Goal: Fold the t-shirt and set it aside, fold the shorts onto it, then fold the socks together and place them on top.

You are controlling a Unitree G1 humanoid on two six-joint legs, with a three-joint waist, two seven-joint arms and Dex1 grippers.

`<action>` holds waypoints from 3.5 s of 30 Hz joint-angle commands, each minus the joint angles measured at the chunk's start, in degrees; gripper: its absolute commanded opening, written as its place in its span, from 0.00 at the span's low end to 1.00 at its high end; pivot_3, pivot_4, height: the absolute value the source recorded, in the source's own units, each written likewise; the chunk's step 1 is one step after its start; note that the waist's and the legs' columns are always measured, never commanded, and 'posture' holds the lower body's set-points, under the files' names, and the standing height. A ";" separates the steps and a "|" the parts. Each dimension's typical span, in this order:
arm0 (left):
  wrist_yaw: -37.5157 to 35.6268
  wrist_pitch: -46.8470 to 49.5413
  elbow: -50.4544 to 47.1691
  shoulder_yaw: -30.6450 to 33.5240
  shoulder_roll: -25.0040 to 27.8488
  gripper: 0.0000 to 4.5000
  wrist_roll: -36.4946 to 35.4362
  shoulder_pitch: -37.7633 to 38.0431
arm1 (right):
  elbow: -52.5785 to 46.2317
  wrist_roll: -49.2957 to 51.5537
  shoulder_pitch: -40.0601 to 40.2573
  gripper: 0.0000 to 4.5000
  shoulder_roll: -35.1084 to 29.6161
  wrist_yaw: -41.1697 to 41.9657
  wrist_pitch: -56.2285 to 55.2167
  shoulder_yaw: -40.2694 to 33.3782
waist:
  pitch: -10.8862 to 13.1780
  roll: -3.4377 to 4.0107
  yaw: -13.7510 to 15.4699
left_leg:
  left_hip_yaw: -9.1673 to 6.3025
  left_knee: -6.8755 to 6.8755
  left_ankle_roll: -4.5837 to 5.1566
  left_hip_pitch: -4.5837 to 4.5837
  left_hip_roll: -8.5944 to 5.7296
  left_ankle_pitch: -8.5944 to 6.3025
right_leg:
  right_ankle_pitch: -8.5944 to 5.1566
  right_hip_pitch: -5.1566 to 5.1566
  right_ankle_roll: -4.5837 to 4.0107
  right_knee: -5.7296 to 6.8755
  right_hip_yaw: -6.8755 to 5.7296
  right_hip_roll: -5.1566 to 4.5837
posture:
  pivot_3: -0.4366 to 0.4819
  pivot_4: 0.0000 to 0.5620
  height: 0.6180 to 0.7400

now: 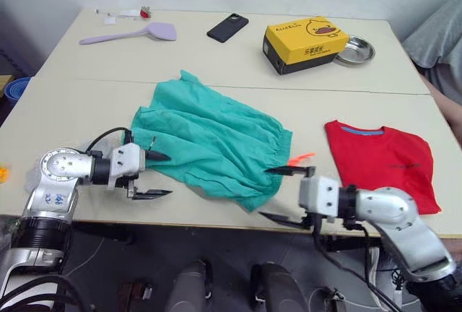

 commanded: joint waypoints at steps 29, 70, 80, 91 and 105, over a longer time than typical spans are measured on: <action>-1.83 15.32 -14.80 -2.56 -0.99 0.00 -7.68 3.39 | 10.47 2.63 1.43 0.01 -4.94 4.75 -0.13 -11.18 | 0.02 0.14 -0.16 | 0.04 -0.08 0.07 0.03 0.08 0.13 | 0.21 0.02 -0.20 -0.02 -0.34 -0.02 | 0.48 0.27 1.00; 9.79 15.67 -26.51 -1.57 -0.06 0.41 -2.83 19.42 | 17.80 4.54 3.11 0.37 -6.28 8.61 -5.24 -12.18 | 0.29 0.64 0.19 | 0.09 -0.19 -0.34 0.08 0.27 -0.15 | 0.27 0.11 -0.14 -0.46 -0.45 0.04 | 0.48 0.27 1.00; 5.47 18.90 -22.68 1.89 2.30 0.01 -8.90 17.16 | 18.45 7.81 2.92 0.00 -6.90 12.60 -6.36 -13.97 | 0.29 0.64 -0.06 | 0.10 -0.19 -0.20 0.09 0.30 -0.08 | 0.27 0.11 -0.14 -0.42 -0.48 0.08 | 0.48 0.27 1.00; -8.09 34.53 -30.17 6.98 12.85 0.01 -22.73 24.78 | 13.33 14.93 10.38 0.00 -13.58 22.03 -3.68 -17.39 | 0.30 0.65 -0.19 | 0.09 -0.21 -0.10 0.06 0.30 -0.08 | 0.26 0.15 -0.16 -0.60 -0.47 0.06 | 0.48 0.27 1.00; -6.88 54.22 -33.53 13.50 19.04 0.01 -36.89 17.78 | 4.46 29.57 10.03 0.00 -20.02 21.44 13.84 -26.04 | 0.40 0.74 0.06 | 0.04 -0.28 -0.21 0.08 0.33 -0.33 | 0.22 0.15 -0.24 -0.67 -0.45 0.06 | 0.48 0.27 1.00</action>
